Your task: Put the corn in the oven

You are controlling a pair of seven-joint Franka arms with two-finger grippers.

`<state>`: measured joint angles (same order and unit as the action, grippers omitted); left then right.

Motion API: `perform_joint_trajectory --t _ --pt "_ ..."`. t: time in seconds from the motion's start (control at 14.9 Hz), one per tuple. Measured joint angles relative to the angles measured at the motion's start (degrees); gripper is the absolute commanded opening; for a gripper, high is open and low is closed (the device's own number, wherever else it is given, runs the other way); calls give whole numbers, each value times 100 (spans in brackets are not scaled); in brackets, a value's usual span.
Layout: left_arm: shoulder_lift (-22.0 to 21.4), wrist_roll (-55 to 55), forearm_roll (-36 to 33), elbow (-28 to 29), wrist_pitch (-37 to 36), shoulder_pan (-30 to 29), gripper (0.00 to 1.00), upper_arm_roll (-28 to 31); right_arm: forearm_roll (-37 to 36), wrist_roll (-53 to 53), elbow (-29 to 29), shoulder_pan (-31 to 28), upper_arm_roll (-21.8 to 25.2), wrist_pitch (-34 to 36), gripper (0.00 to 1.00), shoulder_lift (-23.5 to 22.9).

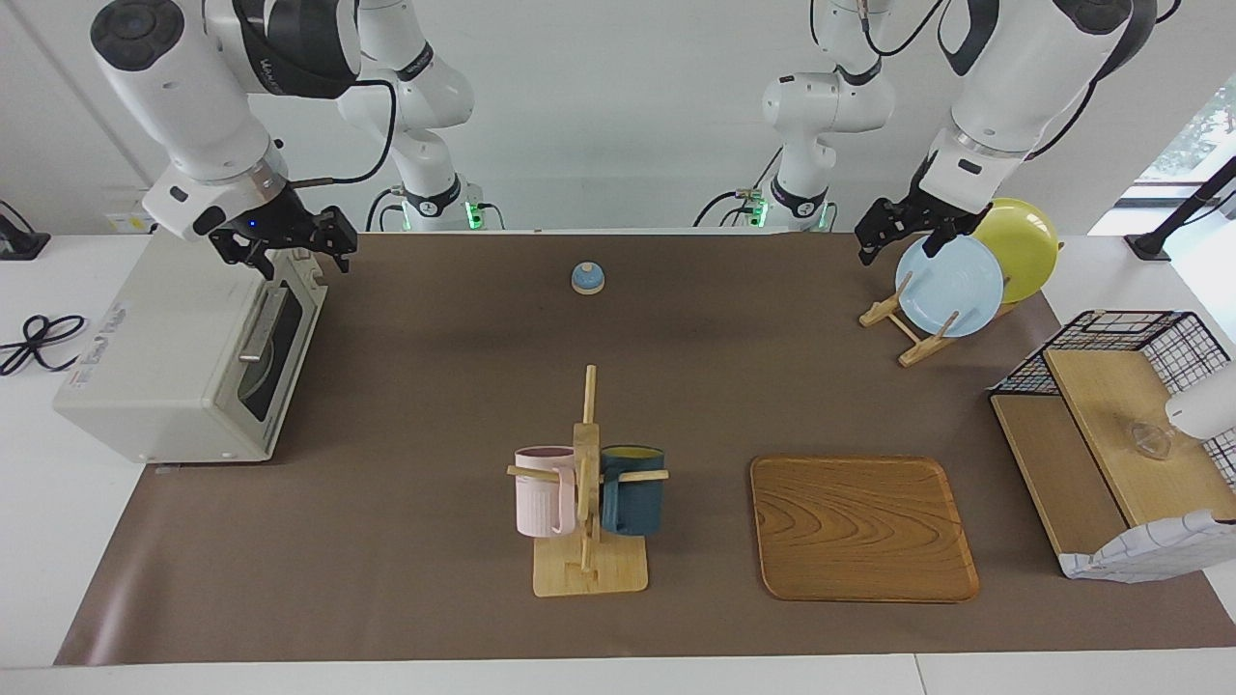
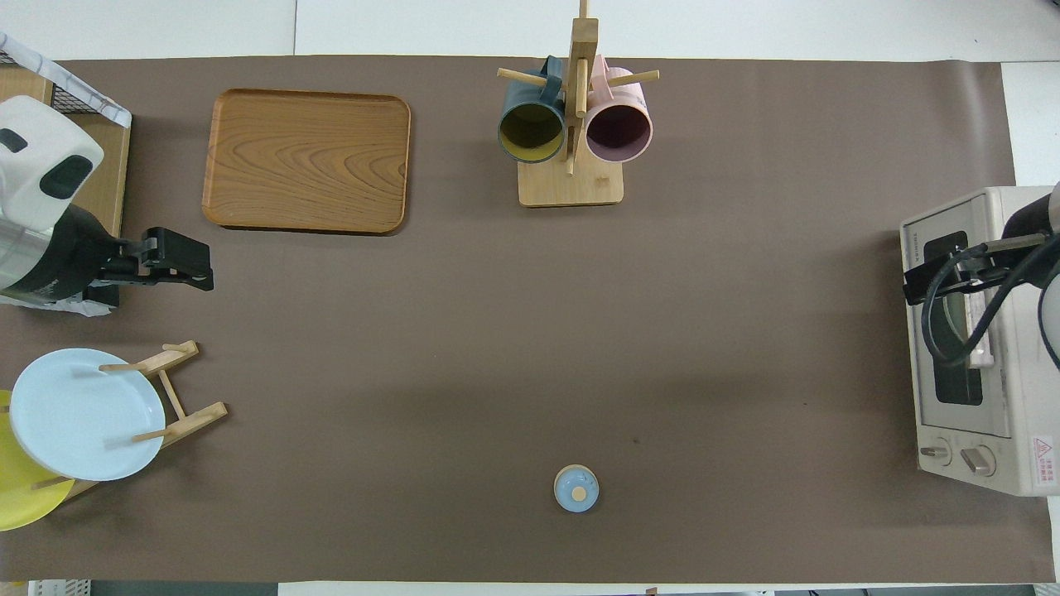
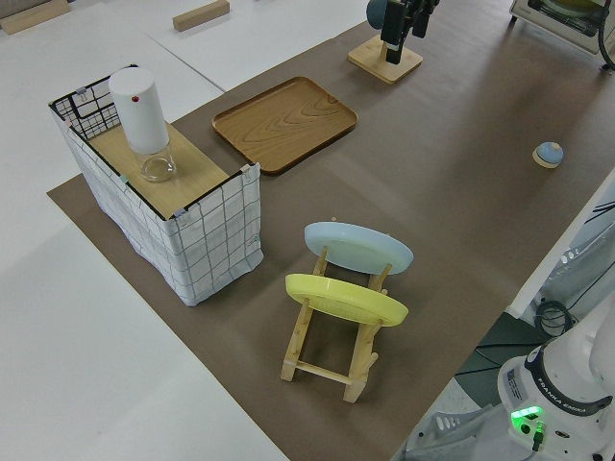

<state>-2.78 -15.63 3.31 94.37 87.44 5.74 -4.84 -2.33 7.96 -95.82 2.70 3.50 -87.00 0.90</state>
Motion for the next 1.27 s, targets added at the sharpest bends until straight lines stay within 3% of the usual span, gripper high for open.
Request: perform_joint_trajectory --t 0.13,0.27,0.47,1.27 --pt "0 0 0 0 0 -15 100 7 18 -1 57 140 80 3 100 1" --pt "0 0 0 0 0 -16 100 7 20 -55 106 554 458 18 100 6" --pt "0 0 0 0 0 -16 100 7 21 -58 118 639 683 22 100 3" --pt "-1 0 0 0 0 -16 100 7 25 -59 121 595 729 21 100 0"
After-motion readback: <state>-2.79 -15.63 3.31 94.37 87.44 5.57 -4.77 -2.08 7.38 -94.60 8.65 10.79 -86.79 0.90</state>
